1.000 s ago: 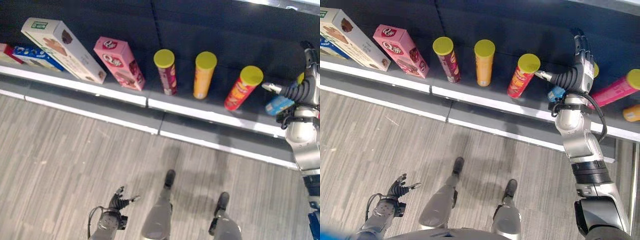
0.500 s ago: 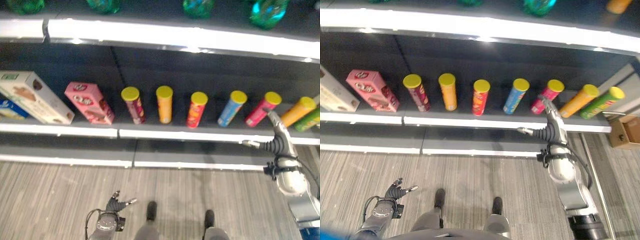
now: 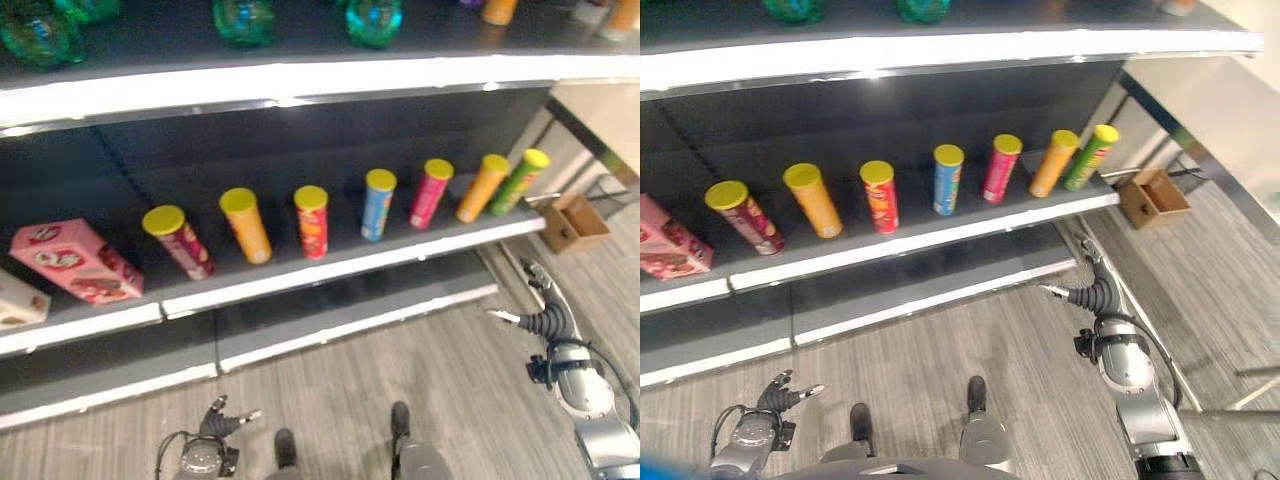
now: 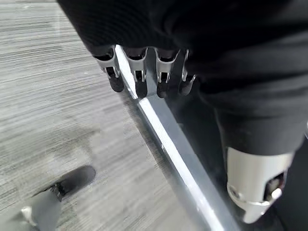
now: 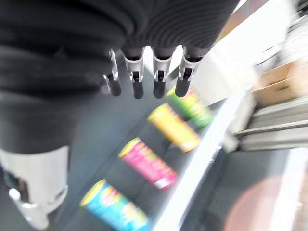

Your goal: Put the goods on the table back onto the shelves and tidy them up.

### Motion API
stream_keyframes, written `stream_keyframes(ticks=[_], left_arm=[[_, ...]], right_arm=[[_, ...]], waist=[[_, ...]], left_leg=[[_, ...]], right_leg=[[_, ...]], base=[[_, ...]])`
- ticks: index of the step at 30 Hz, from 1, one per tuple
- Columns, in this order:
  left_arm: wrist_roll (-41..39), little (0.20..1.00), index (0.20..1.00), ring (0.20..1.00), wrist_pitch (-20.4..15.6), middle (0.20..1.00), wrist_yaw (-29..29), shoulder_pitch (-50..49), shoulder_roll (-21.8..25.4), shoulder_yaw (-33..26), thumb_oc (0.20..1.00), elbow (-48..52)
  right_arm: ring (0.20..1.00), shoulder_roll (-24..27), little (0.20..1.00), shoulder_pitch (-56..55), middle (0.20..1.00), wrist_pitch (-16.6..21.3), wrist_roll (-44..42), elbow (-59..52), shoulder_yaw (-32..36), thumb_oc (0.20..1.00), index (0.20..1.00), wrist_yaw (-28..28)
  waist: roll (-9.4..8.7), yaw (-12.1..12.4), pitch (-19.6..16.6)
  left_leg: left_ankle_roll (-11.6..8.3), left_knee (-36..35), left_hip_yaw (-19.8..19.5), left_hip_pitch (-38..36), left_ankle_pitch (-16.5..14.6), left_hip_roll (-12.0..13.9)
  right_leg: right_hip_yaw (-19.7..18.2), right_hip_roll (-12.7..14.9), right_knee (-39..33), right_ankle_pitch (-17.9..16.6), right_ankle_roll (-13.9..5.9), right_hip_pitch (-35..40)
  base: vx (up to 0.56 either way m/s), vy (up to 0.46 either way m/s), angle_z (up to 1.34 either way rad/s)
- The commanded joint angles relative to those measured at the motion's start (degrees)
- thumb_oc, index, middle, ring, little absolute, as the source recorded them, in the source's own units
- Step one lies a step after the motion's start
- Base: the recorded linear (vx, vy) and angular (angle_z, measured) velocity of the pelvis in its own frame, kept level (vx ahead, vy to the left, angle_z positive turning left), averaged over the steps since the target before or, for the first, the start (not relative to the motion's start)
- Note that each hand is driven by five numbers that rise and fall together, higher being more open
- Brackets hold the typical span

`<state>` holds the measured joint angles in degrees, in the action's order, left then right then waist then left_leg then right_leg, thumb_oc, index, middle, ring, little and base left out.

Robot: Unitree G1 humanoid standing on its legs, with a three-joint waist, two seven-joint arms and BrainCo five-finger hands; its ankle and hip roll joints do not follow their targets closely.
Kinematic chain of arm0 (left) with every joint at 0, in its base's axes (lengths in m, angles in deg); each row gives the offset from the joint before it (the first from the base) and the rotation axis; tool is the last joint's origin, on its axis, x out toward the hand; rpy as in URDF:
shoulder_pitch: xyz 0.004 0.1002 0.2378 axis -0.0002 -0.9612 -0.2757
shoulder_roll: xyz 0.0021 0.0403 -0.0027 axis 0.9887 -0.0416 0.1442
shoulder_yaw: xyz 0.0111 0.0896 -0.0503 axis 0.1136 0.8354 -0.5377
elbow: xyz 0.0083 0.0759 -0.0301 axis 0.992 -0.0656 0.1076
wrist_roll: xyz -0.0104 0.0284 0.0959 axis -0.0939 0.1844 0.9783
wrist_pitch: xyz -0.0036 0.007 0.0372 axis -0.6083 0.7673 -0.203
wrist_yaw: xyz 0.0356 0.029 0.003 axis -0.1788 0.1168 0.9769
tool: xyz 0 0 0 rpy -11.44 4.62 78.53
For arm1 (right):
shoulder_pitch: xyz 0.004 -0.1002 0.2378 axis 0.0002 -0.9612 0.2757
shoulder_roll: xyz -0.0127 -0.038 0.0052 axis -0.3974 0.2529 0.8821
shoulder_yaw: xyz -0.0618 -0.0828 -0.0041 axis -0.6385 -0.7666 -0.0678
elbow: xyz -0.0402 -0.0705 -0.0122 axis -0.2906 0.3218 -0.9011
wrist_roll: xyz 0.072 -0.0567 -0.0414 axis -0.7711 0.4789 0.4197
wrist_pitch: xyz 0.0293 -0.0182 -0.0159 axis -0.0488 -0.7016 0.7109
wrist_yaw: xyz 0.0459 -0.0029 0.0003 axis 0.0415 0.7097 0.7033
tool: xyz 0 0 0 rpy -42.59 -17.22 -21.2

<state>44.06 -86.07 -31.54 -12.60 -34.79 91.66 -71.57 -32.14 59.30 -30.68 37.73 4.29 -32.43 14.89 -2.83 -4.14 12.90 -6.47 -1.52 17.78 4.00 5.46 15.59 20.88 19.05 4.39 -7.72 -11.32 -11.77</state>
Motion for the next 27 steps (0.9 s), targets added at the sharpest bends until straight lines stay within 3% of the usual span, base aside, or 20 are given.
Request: stream_keyframes(ticks=[1,3,6,9,10,11,12,13,14,15,16,19,21,27], left_arm=[[-0.1,1.0,1.0,1.0,-1.3,1.0,0.0,2.7,3.0,-1.5,1.0,1.3],[-0.1,1.0,1.0,1.0,-1.1,1.0,-0.1,2.3,2.7,-2.3,1.0,1.1],[-1.2,1.0,1.0,1.0,-1.0,1.0,-0.5,1.5,1.8,-2.6,1.0,1.6],[-2.8,1.0,1.0,1.0,-1.0,1.0,-1.1,1.3,0.4,-2.8,1.0,2.5],[-3.3,1.0,1.0,1.0,-0.7,1.0,-1.2,1.1,-0.3,-3.4,1.0,2.9],[-3.6,1.0,1.0,1.0,-0.9,1.0,-1.1,0.6,-0.5,-3.7,1.0,3.1],[-4.6,1.0,1.0,1.0,-1.2,1.0,-1.5,0.2,-1.4,-4.2,1.0,3.5],[-4.9,1.0,1.0,1.0,-1.5,1.0,-1.4,-0.2,-1.9,-4.1,1.0,3.7],[-4.9,1.0,1.0,1.0,-1.5,1.0,-1.4,-0.1,-1.9,-4.1,1.0,3.7],[-4.4,1.0,1.0,1.0,-1.4,1.0,-2.2,-0.7,-3.0,-3.4,1.0,3.2],[-3.0,1.0,1.0,1.0,-1.2,1.0,-2.3,-1.0,-3.6,-2.2,1.0,1.1],[-3.0,1.0,1.0,1.0,-1.1,1.0,-2.1,-0.6,-4.1,-1.8,1.0,-0.2],[-3.0,1.0,1.0,1.0,-0.9,1.0,-2.1,-0.1,-4.2,-1.7,1.0,-1.0],[-2.6,1.0,1.0,1.0,-0.5,1.0,-1.8,-1.3,-5.6,-2.4,1.0,-2.4]], right_arm=[[1.0,3.7,1.0,5.2,1.0,1.5,-1.2,-3.4,4.8,1.0,1.0,-2.0],[1.0,4.5,1.0,4.0,1.0,1.2,-1.0,-3.2,6.4,1.0,1.0,-2.2],[1.0,5.4,1.0,2.0,1.0,1.2,-1.2,-2.5,8.1,1.0,1.0,-2.4],[1.0,6.7,1.0,-0.8,1.0,1.3,-1.0,-1.8,10.2,1.0,1.0,-3.2],[1.0,7.2,1.0,-1.8,1.0,0.9,-0.4,-0.8,10.8,1.0,1.0,-3.9],[1.0,7.6,1.0,-1.6,1.0,0.8,-0.3,0.0,10.3,1.0,1.0,-3.9],[1.0,8.0,1.0,-0.5,1.0,0.7,0.1,0.3,9.8,1.0,1.0,-3.9],[1.0,8.1,1.0,0.1,1.0,0.7,-0.1,0.9,9.9,1.0,1.0,-4.1],[1.0,8.1,1.0,0.2,1.0,0.8,-0.1,0.9,9.9,1.0,1.0,-4.2],[1.0,8.4,1.0,1.8,1.0,0.8,-0.4,2.3,10.8,1.0,1.0,-5.0],[1.0,8.4,1.0,3.4,1.0,1.1,-0.4,3.2,10.4,1.0,1.0,-6.3],[1.0,8.1,1.0,3.9,1.0,1.2,-0.8,3.3,10.3,1.0,1.0,-7.0],[1.0,7.1,1.0,4.6,1.0,1.1,-0.7,3.2,10.1,1.0,1.0,-8.2],[1.0,5.7,1.0,4.8,1.0,0.6,0.6,1.8,9.0,1.0,1.0,-8.1]], waist=[[-2.45,0.8,-0.1],[-2.89,1.1,-0.7],[-1.67,0.6,-1.2],[0.16,-0.9,-1.0],[0.37,-1.2,-0.7],[-0.32,-0.5,-0.5],[-1.71,0.9,0.0],[-2.16,1.1,-0.2],[-2.27,1.1,-0.3],[-1.63,2.0,-0.2],[-0.64,3.9,0.9],[-0.07,4.6,1.4],[1.06,5.1,2.1],[2.31,5.5,0.8]], left_leg=[[-2.11,3.5,0.2,-2.5,-8.3,1.1],[-4.23,3.5,1.5,-3.5,-6.2,4.4],[-6.05,3.1,1.6,-4.8,-2.7,8.5],[-6.91,4.0,2.3,-5.1,4.9,13.4],[-5.91,6.7,1.6,-4.8,6.5,13.8],[-4.09,9.1,-2.0,-4.1,3.0,11.0],[-0.49,11.8,-8.8,-1.7,-4.2,3.3],[0.29,12.4,-9.5,-1.5,-7.3,0.8],[0.41,12.3,-9.5,-1.4,-7.2,0.6],[1.32,11.3,-10.4,1.4,-7.8,-4.1],[1.36,7.2,-14.6,5.5,-4.8,-9.7],[0.64,4.2,-16.5,8.0,-2.7,-11.8],[0.07,1.1,-14.5,11.0,-0.3,-13.0],[1.34,-0.7,-10.4,7.5,2.4,-11.9]], right_leg=[[0.1,5.5,-4.9,-2.2,-3.68,7.8],[0.6,3.8,-4.3,1.7,-3.68,8.5],[0.7,0.3,-1.9,6.7,-3.18,9.2],[0.8,-6.1,-2.3,11.3,0.17,11.3],[0.0,-9.1,-3.9,12.9,1.98,12.8],[-0.9,-9.7,-4.5,12.9,2.54,13.0],[-3.0,-10.8,-5.8,11.6,3.78,13.0],[-3.9,-11.7,-7.1,11.4,3.77,13.9],[-3.9,-11.6,-7.2,11.3,3.72,13.8],[-5.7,-13.2,-8.6,11.2,4.06,14.0],[-7.4,-15.2,-9.1,11.5,4.4,15.6],[-8.0,-16.1,-9.1,12.2,4.72,16.6],[-8.5,-17.8,-8.7,13.9,5.34,18.2],[-9.9,-18.7,-9.1,16.1,5.19,22.1]], base=[[0.01,-0.391,-1.01],[0.07,-0.533,-0.88],[0.06,-0.34,-0.47],[0.05,-0.48,-0.06],[0.08,-0.481,-0.27],[0.04,-0.565,-0.31],[0.05,-0.435,-0.28],[0.02,-0.305,-1.29],[0.12,-0.205,-1.55],[0.21,-0.179,-1.33],[0.21,-0.182,-0.37],[0.15,-0.05,-0.56],[0.17,-0.007,-0.08],[0.21,0.081,0.01]])
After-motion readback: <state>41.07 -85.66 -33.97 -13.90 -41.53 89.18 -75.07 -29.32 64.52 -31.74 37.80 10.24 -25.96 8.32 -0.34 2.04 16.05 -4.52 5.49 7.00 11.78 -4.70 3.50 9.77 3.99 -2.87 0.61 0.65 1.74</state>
